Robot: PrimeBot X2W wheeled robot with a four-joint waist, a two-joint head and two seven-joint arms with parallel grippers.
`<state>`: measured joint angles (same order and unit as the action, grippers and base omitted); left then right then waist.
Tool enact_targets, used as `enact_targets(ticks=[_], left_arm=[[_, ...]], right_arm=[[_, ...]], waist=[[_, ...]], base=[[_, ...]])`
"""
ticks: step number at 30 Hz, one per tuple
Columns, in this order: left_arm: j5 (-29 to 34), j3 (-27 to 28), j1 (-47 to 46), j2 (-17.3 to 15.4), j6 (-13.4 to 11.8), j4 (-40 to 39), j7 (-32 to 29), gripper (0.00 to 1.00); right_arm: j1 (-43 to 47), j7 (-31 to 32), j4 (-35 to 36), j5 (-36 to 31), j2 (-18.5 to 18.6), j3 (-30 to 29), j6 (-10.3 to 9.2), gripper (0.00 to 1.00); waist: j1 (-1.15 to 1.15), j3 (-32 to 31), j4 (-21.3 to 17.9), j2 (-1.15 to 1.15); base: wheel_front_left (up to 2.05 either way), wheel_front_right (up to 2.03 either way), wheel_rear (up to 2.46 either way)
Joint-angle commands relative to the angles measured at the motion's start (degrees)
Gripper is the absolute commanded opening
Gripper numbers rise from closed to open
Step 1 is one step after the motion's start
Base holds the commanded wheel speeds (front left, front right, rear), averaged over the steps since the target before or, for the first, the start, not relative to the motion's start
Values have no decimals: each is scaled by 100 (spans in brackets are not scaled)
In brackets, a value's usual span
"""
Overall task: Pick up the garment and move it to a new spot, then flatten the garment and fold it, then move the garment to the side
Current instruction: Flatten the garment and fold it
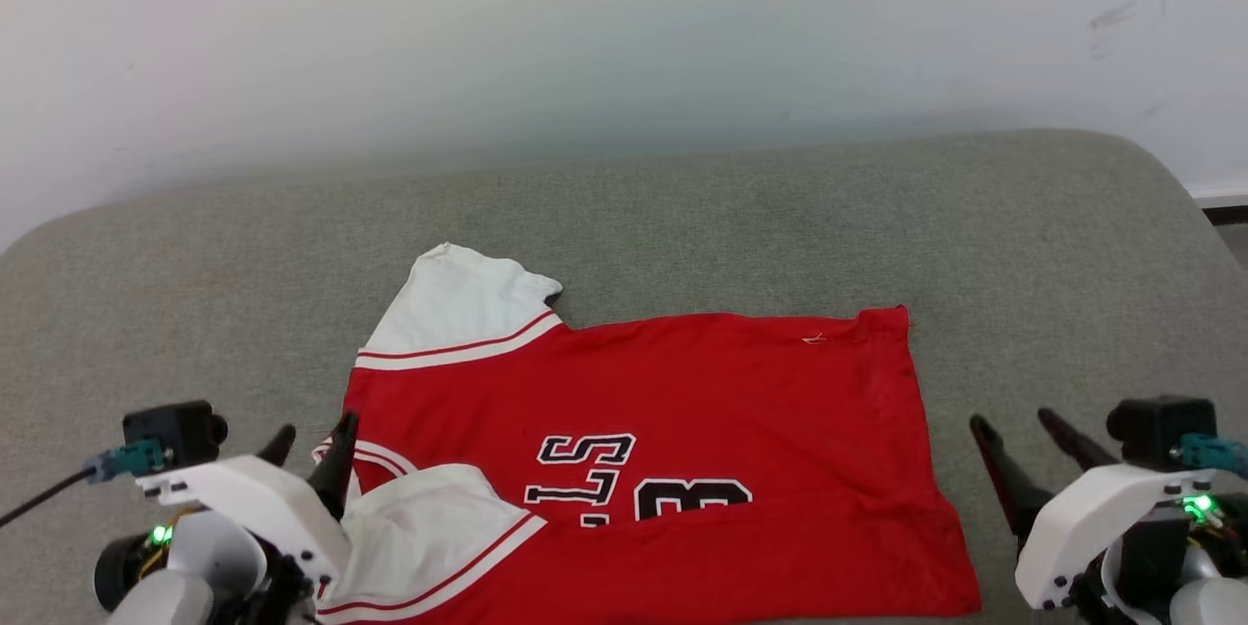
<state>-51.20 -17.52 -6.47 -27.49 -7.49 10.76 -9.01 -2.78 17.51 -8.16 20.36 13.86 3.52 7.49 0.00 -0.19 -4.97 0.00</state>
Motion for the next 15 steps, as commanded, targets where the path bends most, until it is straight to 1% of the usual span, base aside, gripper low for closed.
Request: enact_targets(ticks=[1, 5, 9, 12, 15], left_arm=[[153, 16, -236, -6, -37, -46, 151, 100], [476, 57, -831, -57, -118, -109, 413, 100], [678, 83, -1601, -145, -127, -113, 439, 100], [752, 91, -2217, -247, -34, 11, 277, 100], [716, 33, -2834, -399, 142, 220, -111, 100]], right_arm=[[-134, -298, 147, -133, -115, -110, 0, 100], [-349, -883, 551, -420, -301, -250, 0, 100], [-627, -1223, 958, -548, -507, -288, 0, 100], [-841, -1351, 1181, -623, -646, -294, 0, 100], [-1062, -1432, 1340, -665, -753, -233, 0, 100]], waist=[[0, 41, -61, 0], [0, 335, -147, 0], [0, 887, -256, 0], [0, 1343, -366, 0], [0, 1779, -513, 0]], base=[[0, 0, 0], [0, 0, 0], [0, 0, 0], [0, 0, 0], [0, 0, 0]])
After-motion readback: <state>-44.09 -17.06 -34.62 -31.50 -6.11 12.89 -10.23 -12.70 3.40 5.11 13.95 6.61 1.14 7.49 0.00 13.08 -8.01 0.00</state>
